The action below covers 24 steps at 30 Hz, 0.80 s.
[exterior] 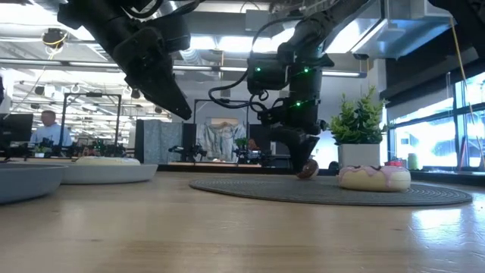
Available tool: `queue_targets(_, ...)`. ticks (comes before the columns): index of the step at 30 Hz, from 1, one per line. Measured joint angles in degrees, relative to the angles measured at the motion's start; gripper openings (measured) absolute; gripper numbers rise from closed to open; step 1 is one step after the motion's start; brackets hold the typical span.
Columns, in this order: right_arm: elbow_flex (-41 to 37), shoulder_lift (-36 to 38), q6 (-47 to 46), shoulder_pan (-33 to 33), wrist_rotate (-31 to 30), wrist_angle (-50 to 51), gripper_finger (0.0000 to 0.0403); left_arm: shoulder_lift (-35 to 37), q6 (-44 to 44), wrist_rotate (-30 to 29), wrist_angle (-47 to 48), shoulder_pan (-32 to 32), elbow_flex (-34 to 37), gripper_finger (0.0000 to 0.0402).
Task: Pick & Place donuts
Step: Put the small brown donut on the dark gray plate
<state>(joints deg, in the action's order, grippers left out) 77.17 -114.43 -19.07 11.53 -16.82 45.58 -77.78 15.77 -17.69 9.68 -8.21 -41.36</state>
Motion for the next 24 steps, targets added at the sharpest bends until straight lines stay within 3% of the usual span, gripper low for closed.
queue_targets(8, 0.0, 0.0, 3.7, 0.0, 0.0, 0.0, 0.0044, 0.0, 0.0, 0.0, 0.0, 0.0, 0.0, 0.0173)
queue_targets(15, 0.0, 0.0, 1.4, 0.0, 0.0, 0.1, 0.0073, 0.0, 0.0, 0.0, 0.0, 0.0, 0.0, 0.0177)
queue_targets(24, 0.0, 0.0, 1.3, 0.0, 0.0, 1.9, 0.0091, 0.0, 0.0, 0.0, 0.0, 0.0, 0.0, 0.0173)
